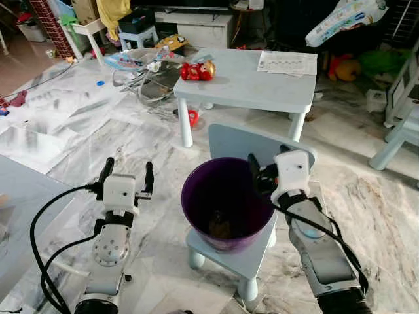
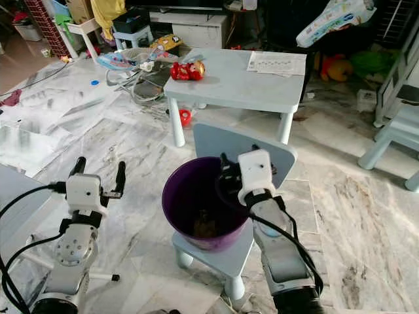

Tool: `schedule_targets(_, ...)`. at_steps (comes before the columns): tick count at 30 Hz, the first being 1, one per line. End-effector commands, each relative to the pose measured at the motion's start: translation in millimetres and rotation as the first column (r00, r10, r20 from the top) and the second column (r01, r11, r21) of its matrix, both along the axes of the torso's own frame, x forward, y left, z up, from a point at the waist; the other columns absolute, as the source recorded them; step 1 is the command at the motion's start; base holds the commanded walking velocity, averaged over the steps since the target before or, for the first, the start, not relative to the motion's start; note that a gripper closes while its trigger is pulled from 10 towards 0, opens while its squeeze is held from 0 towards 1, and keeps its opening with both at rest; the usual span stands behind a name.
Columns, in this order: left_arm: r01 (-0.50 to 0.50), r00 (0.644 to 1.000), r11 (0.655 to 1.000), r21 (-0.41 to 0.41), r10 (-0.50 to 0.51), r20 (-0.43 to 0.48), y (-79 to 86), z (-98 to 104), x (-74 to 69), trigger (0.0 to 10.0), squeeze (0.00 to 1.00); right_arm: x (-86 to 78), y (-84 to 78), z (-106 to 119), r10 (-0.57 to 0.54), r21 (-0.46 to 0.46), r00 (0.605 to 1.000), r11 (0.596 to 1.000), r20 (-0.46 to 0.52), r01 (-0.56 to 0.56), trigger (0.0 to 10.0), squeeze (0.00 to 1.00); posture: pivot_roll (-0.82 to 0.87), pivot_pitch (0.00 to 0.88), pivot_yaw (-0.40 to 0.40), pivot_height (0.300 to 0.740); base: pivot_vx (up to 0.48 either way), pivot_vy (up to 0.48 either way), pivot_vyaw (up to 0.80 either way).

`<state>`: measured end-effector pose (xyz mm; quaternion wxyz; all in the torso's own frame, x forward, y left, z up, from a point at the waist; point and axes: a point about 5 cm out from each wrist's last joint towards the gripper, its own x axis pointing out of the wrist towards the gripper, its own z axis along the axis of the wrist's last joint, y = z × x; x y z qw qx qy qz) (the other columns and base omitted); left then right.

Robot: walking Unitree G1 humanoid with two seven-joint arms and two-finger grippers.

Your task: Picking trash to rubbish bin

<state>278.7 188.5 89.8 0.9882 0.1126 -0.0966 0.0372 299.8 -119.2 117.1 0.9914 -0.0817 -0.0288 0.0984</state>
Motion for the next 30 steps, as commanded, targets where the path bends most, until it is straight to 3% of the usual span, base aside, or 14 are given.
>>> schedule_targets(1,-0.069,0.998,0.998,-0.010,0.069,-0.003,9.8,1,-5.0,10.0,1.00,1.2,-0.1,-9,-0.011,0.008,1.000,1.000,-0.017,0.012,10.0,0.00,-0.02,0.060,0.059,0.740,0.000,0.000,0.00)
schedule_targets(8,-0.210,0.977,0.973,-0.096,0.206,-0.058,21.4,-3,-14.9,10.0,1.00,-1.3,4.0,-18,0.019,0.015,1.000,1.000,-0.015,-0.019,10.0,0.00,-0.01,0.055,0.043,0.740,0.000,0.000,0.00)
schedule_targets(10,-0.207,0.978,0.970,-0.125,0.201,-0.063,20.6,-3,-18.4,10.0,1.00,-2.2,5.3,-18,0.040,0.008,0.999,0.999,-0.006,-0.040,10.0,0.00,-0.01,0.055,0.042,0.740,0.000,0.000,0.00)
schedule_targets(14,-0.219,0.975,0.971,-0.098,0.214,-0.056,24.8,-2,-20.5,10.0,1.00,-2.0,4.1,-18,0.058,0.021,0.998,0.998,-0.005,-0.058,10.0,0.00,-0.01,0.054,0.038,0.740,0.000,0.000,0.00)
schedule_targets(20,-0.189,0.976,0.973,-0.136,0.171,-0.134,17.6,-7,-23.1,10.0,1.00,-2.9,4.8,-15,0.103,-0.007,0.994,0.995,0.022,-0.103,10.0,0.00,0.00,0.053,0.037,0.740,0.000,0.000,0.00)
schedule_targets(21,-0.172,0.979,0.974,-0.146,0.153,-0.135,14.0,-6,-22.3,10.0,0.00,-2.9,5.3,-14,0.115,-0.024,0.993,0.993,0.028,-0.114,10.0,0.00,0.00,0.052,0.036,0.740,0.000,0.000,0.80)
schedule_targets(23,-0.156,0.982,0.975,-0.160,0.136,-0.129,10.4,-4,-21.2,10.0,0.00,-2.9,5.7,-13,0.121,-0.047,0.992,0.992,0.039,-0.119,10.0,0.00,0.00,0.052,0.036,0.740,0.000,0.000,0.80)
schedule_targets(30,-0.153,0.979,0.966,-0.210,0.120,-0.163,7.5,-3,-17.2,10.0,0.00,-1.2,9.3,-16,0.139,0.001,0.990,0.990,0.014,-0.139,10.0,0.00,0.01,0.049,0.035,0.740,0.000,0.000,0.80)
